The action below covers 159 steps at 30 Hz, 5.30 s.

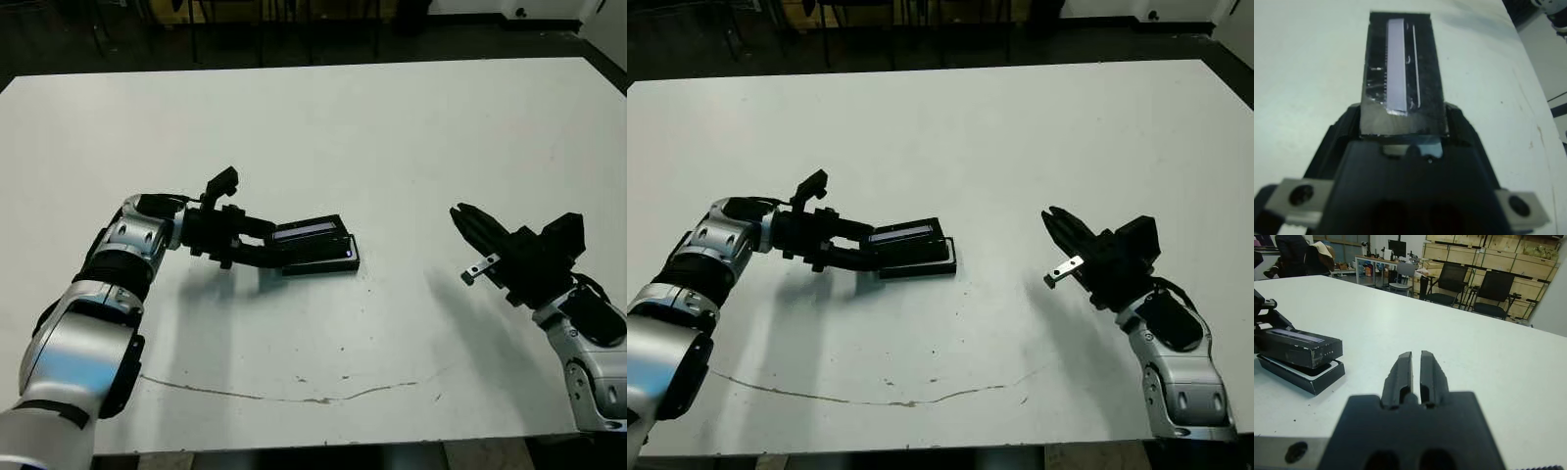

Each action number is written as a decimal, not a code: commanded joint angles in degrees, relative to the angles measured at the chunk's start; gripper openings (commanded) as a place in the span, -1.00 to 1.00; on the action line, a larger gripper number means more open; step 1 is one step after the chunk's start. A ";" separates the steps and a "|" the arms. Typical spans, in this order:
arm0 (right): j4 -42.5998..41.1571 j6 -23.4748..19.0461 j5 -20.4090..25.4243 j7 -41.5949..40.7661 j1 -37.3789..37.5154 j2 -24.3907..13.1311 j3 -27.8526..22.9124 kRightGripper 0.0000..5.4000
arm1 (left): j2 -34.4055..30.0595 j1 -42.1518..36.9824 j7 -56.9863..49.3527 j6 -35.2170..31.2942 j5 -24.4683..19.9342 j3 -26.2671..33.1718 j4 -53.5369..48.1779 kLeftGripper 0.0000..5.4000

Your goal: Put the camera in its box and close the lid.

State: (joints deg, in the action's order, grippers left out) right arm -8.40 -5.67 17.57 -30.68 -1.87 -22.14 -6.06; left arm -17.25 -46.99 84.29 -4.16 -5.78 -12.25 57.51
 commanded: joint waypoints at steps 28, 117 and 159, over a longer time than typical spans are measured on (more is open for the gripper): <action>1.65 0.44 0.36 -0.78 -0.07 -0.55 -0.87 -1.00 | 0.07 2.81 4.30 2.18 4.13 -5.36 0.98 -0.01; 1.77 1.02 -0.76 -1.44 -0.77 -0.50 0.43 -1.00 | -12.52 11.38 -3.58 16.89 14.05 -15.69 -8.35 1.00; -0.57 0.87 -2.51 2.09 2.80 2.32 3.45 -1.00 | 26.13 34.18 -84.88 -29.81 -1.78 -1.55 -67.91 -0.98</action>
State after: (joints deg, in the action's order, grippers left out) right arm -8.64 -3.28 15.16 -29.08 0.22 -19.73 -2.57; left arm 8.29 -13.06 0.42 -32.41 -8.34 -13.48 -12.73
